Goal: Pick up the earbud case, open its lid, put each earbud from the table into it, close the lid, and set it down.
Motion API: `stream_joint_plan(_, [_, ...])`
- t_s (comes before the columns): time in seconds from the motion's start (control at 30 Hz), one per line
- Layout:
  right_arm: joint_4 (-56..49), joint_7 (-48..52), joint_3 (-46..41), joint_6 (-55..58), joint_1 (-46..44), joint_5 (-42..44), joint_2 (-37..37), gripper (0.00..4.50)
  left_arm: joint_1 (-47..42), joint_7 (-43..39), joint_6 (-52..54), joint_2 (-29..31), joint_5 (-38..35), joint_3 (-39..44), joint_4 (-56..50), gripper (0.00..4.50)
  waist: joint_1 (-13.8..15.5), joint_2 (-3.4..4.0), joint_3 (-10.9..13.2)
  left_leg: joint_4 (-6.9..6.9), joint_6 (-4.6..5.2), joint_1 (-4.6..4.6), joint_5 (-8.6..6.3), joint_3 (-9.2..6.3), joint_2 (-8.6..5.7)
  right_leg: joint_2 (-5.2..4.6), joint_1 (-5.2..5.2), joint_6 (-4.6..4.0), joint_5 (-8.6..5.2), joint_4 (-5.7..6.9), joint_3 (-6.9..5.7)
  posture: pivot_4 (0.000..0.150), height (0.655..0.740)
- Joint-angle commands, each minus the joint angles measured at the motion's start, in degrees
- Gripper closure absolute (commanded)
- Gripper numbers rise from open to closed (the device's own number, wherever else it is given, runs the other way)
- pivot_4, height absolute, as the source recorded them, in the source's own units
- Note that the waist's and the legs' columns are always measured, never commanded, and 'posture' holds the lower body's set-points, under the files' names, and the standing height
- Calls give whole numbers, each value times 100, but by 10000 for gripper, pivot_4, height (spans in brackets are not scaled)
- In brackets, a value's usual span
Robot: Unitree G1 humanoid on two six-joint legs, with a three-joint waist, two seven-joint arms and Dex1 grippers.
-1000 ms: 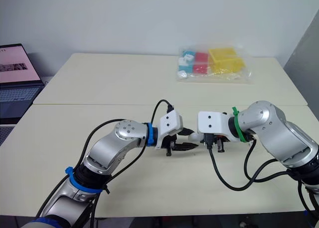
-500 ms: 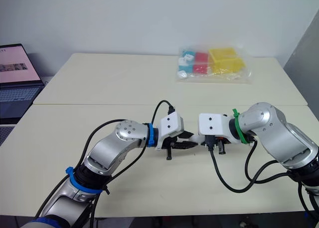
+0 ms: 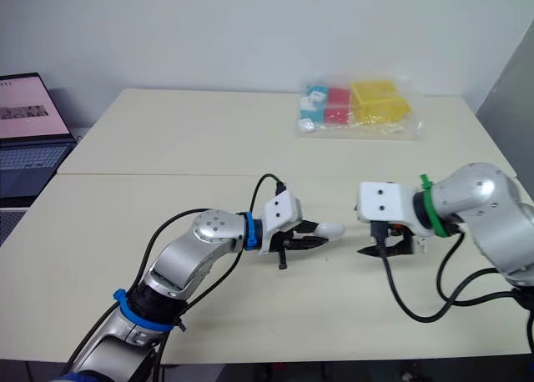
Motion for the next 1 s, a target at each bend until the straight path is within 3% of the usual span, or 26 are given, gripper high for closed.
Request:
stream_joint_plan(0.03, [-152, -13, -809, -419, 182, 378, 69, 2021, 308, -62, -741, -266, -363, 401, 52, 37202, -3, 0, 0, 0, 0, 2, 0, 2, 0, 0, 0, 0, 0, 1, 1, 1500, 7400])
stream_joint_plan(0.17, [-371, -203, -1200, -682, 524, 669, 389, 2021, 559, 68, -909, -617, -760, 857, 162, 37202, 15, 0, 0, 6, 0, 1, 0, -11, 1, 0, 5, 0, 0, 5, 3, 1500, 7400])
stream_joint_plan(0.23, [-558, -323, -1156, -702, 676, 635, 451, 2021, 583, -127, -1719, -446, -326, 715, 299, 37202, 16, 1, -1, 9, 0, 2, 1, -11, -1, 1, 7, 1, 1, 9, 2, 1500, 7400])
stream_joint_plan(0.4, [-515, -863, -689, -1058, 563, 119, 892, 2021, 549, -232, -2218, -478, -308, 701, 455, 37202, 6, 2, -2, 8, 1, 13, 1, -4, -2, 4, 13, -1, 3, 9, 3, 1500, 7400])
stream_joint_plan(1.0, [260, -1077, -122, -1676, 242, -554, 1427, 2021, 553, -453, -2589, -396, -120, 467, 359, 37202, 4, 2, -2, 7, 1, 8, 1, -6, -2, 7, 9, -1, 3, 7, 2, 1500, 7400])
